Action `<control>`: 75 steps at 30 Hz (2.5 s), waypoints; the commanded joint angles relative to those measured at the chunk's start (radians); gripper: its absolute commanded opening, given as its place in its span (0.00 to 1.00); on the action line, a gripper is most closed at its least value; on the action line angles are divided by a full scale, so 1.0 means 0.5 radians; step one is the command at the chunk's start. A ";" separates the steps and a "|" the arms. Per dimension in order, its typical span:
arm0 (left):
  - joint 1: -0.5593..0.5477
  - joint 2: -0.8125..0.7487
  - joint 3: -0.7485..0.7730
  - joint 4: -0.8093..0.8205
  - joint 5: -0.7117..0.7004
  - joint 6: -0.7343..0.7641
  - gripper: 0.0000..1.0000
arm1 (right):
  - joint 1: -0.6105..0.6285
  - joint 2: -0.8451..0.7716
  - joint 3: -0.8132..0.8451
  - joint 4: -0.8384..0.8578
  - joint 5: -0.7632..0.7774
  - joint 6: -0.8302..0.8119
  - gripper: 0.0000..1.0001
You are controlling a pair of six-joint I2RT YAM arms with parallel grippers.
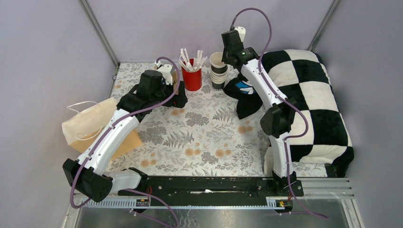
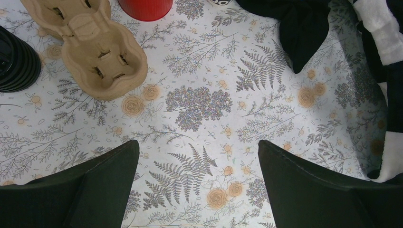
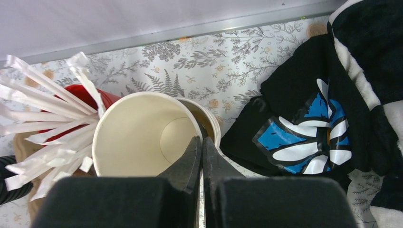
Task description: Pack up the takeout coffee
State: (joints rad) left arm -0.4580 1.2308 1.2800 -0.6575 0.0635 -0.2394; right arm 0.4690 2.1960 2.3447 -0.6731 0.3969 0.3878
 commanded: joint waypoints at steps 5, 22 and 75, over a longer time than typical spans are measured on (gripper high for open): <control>-0.009 -0.002 0.072 0.030 -0.023 0.024 0.99 | 0.001 -0.272 0.244 -0.132 -0.025 0.020 0.00; 0.029 0.126 0.259 -0.125 -0.195 -0.449 0.99 | 0.325 -1.686 -1.852 0.246 -0.721 -0.286 0.00; 0.804 1.790 1.363 -0.298 -0.547 -0.115 0.61 | 0.741 -2.465 -2.840 0.530 -0.250 -0.397 0.65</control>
State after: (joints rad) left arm -0.0856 2.1105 1.8977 -0.8223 -0.2165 -0.3096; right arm 0.8314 0.9970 0.8688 -0.3462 0.1947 0.1516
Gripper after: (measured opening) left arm 0.615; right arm 0.638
